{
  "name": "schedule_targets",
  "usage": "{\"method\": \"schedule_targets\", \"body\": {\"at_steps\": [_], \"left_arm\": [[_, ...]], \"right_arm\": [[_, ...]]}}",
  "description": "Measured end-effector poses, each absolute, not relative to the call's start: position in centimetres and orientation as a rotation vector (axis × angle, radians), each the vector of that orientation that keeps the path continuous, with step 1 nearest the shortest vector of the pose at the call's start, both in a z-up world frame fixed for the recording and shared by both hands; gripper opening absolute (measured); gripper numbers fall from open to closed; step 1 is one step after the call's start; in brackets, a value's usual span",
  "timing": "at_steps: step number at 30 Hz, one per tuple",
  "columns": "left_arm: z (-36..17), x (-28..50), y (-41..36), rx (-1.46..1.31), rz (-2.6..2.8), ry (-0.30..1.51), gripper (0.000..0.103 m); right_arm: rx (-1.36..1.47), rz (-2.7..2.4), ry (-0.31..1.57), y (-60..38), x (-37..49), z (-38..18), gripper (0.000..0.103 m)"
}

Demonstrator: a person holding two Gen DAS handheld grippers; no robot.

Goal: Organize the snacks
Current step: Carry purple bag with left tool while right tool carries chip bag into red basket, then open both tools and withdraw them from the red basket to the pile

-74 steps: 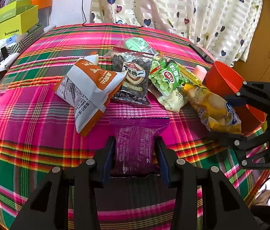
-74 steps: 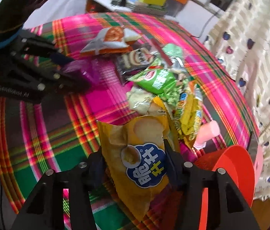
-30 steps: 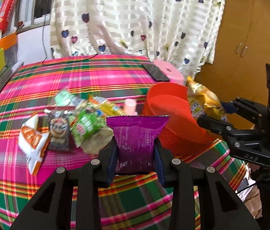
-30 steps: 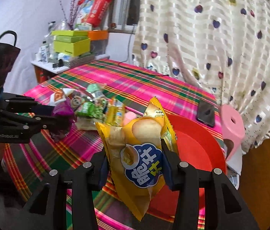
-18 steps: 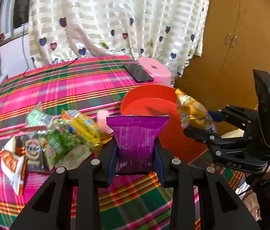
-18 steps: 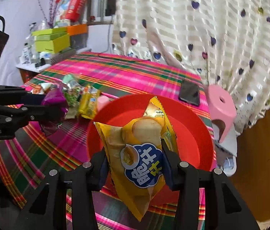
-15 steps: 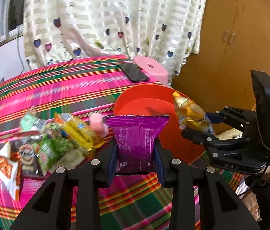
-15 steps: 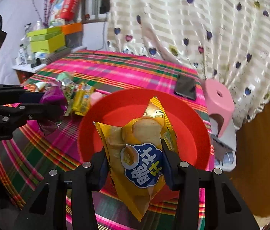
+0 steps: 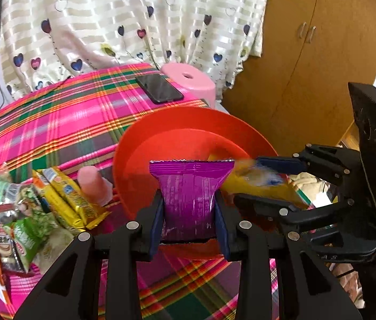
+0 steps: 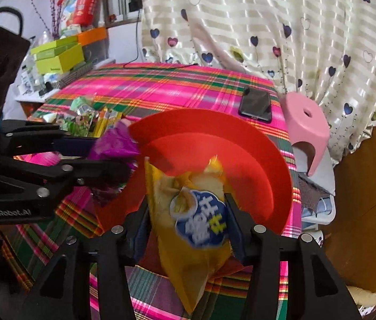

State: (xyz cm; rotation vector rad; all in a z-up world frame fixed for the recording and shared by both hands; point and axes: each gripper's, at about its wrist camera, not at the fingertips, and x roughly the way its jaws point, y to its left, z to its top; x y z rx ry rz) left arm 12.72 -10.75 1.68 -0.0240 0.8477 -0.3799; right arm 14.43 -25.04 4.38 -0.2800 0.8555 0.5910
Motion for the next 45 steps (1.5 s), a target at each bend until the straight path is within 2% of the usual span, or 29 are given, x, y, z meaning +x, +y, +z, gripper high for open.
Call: {"method": "schedule_targets", "body": {"at_steps": [11,16,18,45], "left_arm": [[1.0,13.4,-11.4,-0.026,-0.424,0.880,0.039],[1.0,13.2,-11.1,-0.059,-0.440,0.884,0.050],[1.3,13.0,-11.0,-0.069,-0.446,0.875,0.052],[3.1,9.4,-6.3,-0.167,-0.324,0.775,0.052]], "right_arm": [[-0.273,0.598,0.819,-25.9,13.1,5.6,0.055],[-0.257,0.586,0.806,-26.4,12.6,6.0,0.055],[-0.247,0.582,0.803,-26.6,12.5,6.2,0.055],[-0.148,0.552,0.789,-27.2,11.7,7.5,0.055]]}}
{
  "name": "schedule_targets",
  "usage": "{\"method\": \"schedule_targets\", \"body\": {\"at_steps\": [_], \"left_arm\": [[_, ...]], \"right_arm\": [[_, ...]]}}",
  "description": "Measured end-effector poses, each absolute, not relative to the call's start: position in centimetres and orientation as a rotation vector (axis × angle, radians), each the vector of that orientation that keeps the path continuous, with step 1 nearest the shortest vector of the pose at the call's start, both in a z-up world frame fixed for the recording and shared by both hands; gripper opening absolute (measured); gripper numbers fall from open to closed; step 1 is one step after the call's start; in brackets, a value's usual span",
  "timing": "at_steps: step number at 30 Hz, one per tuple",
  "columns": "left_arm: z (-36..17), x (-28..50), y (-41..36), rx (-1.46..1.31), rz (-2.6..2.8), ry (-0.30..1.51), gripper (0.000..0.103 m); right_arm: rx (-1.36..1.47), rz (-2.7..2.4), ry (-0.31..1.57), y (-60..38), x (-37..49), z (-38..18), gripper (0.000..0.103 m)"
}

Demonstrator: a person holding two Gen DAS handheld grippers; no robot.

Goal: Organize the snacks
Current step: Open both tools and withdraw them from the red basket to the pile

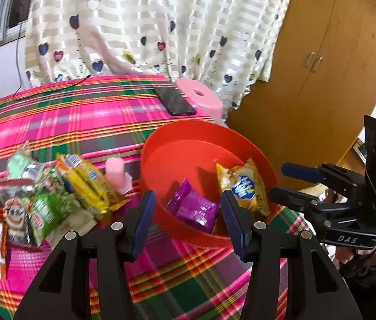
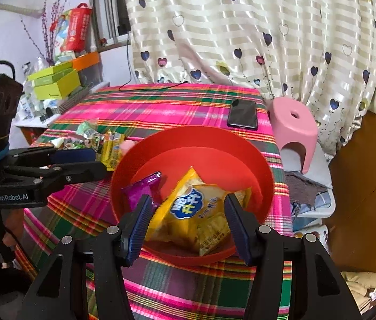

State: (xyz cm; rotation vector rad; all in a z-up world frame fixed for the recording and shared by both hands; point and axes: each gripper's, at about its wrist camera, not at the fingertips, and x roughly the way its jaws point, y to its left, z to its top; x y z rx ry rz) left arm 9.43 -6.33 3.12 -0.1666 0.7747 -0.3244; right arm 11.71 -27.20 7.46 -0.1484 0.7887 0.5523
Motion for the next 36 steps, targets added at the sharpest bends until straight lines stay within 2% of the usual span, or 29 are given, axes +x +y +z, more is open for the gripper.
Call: {"method": "schedule_targets", "body": {"at_steps": [31,36], "left_arm": [[1.4,1.3,4.1,-0.273,-0.032,0.746,0.052],[1.4,0.8,5.5,-0.289,-0.006,0.738,0.052]], "right_arm": [[-0.193,0.711,0.818,-19.0,8.1,7.3,0.055],[-0.206,0.734,0.805,-18.0,7.9,7.5,0.049]]}}
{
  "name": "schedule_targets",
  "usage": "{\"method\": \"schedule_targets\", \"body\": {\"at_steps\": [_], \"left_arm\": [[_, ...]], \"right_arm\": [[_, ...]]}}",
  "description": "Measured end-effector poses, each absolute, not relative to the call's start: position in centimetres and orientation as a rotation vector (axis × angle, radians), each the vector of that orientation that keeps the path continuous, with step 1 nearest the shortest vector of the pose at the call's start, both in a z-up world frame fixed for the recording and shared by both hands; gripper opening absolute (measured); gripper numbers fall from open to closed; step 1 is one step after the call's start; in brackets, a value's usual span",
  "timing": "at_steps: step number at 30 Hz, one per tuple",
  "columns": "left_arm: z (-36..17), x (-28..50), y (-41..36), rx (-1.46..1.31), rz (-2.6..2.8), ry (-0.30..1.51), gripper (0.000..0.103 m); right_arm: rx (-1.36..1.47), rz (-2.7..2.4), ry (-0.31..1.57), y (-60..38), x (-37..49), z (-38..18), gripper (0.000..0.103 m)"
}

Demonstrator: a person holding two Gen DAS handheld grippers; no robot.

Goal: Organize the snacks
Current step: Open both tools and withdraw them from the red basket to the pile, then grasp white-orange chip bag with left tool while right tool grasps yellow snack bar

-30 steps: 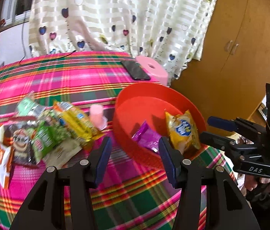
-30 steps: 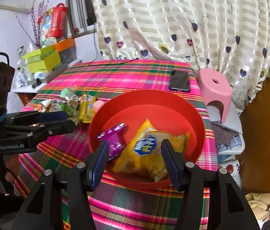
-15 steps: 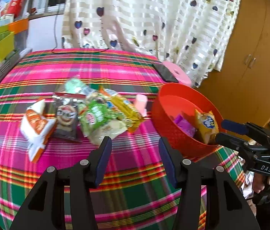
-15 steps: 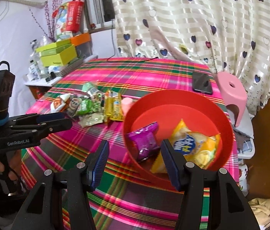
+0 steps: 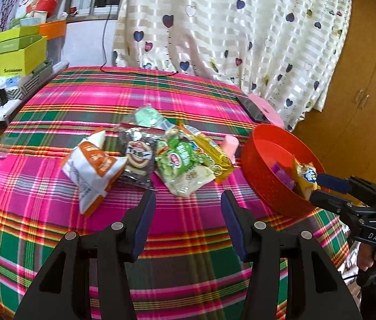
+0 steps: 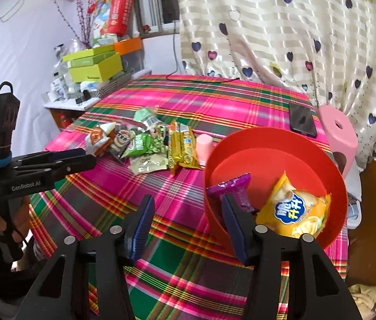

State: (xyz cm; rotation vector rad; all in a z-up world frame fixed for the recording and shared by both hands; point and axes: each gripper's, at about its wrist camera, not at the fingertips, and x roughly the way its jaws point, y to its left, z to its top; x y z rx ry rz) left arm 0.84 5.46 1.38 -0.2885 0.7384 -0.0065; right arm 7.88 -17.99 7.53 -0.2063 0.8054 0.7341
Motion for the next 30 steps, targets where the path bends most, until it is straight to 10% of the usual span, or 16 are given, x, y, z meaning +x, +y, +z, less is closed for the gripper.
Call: {"method": "schedule_targets", "body": {"at_steps": [30], "left_arm": [[-0.6,0.4,12.0,-0.425,0.140,0.747,0.052]], "right_arm": [[-0.283,0.762,0.838,-10.6,10.9,6.5,0.031]]}}
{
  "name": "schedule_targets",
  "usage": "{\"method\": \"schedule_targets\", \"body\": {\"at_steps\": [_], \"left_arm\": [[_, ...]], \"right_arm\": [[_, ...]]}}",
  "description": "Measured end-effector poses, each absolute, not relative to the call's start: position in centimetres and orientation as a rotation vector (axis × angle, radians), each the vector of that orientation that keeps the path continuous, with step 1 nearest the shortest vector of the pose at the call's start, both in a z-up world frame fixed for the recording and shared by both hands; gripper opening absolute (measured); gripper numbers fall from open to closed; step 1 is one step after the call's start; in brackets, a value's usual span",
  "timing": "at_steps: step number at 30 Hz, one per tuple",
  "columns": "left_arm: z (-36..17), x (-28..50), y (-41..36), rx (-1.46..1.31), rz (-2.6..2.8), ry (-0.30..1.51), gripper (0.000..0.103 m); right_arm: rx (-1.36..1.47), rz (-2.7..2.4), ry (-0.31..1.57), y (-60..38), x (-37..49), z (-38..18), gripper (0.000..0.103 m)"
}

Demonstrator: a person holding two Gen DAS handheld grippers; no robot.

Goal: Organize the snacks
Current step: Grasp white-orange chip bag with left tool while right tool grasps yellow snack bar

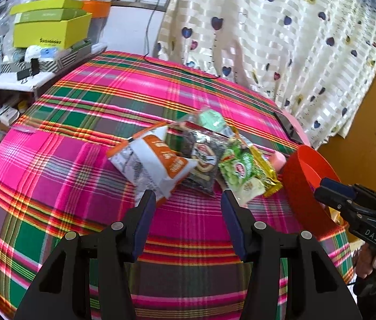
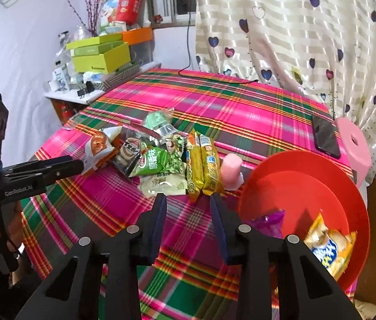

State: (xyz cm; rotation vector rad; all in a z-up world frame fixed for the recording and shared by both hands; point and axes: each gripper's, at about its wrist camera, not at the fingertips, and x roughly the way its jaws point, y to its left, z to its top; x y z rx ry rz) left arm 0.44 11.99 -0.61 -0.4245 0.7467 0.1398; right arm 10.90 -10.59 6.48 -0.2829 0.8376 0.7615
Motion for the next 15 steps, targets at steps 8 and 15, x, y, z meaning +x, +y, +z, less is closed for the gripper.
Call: {"method": "schedule_targets", "body": {"at_steps": [8,15], "left_arm": [[-1.6,1.3,14.4,-0.495,0.188,0.767,0.052],[-2.5,2.9,16.5,-0.608,0.222,0.769,0.054]], "right_arm": [[-0.316,0.755,0.885,-7.6,13.1,4.9,0.032],[-0.349,0.730,0.921,-5.5,15.1,3.5,0.032]]}}
